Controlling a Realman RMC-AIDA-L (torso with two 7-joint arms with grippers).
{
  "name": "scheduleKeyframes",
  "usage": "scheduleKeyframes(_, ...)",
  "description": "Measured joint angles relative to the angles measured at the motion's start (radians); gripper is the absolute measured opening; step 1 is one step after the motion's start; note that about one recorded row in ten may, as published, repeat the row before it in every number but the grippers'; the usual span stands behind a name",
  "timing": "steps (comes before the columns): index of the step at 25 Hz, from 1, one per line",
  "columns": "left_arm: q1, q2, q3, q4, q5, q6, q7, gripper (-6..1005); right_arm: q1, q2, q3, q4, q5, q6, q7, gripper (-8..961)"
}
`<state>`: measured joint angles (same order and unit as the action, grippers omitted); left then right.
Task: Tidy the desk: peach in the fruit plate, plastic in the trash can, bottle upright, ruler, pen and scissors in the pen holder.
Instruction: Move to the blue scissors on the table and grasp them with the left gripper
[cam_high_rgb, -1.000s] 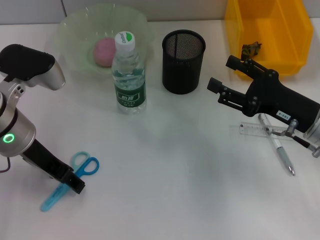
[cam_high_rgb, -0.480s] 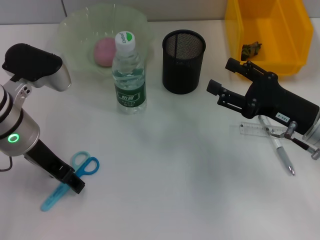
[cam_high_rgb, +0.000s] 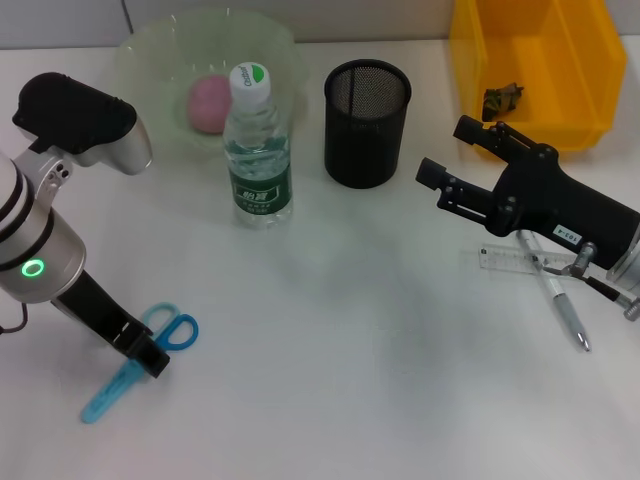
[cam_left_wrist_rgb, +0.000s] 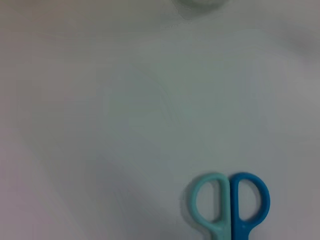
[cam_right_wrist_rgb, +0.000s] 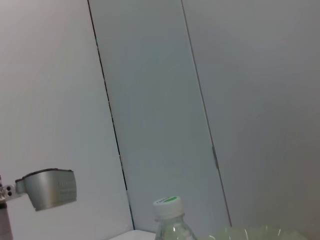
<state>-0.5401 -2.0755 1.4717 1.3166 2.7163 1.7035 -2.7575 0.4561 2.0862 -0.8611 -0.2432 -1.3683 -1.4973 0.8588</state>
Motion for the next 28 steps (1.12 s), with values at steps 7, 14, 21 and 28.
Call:
scheduleKeyframes(7,-0.001,0.0,0.01,-0.005,0.008,0.004,-0.004,734,0.002,0.0,0.0,0.003,0.0,-0.002,0.0,824)
scheduleKeyframes(14,-0.005,0.0,0.03,-0.006,0.01,0.0,-0.013,725,0.003,0.0,0.001,0.002,0.0,-0.002,0.0,824)
scheduleKeyframes(21,-0.012,-0.001,0.045,-0.01,0.024,0.002,-0.02,716,0.002,0.0,0.001,0.006,0.0,-0.001,0.0,824)
scheduleKeyframes(28,-0.013,-0.002,0.064,-0.008,0.026,-0.003,-0.031,708,0.002,0.0,0.001,0.008,0.0,0.001,0.0,823)
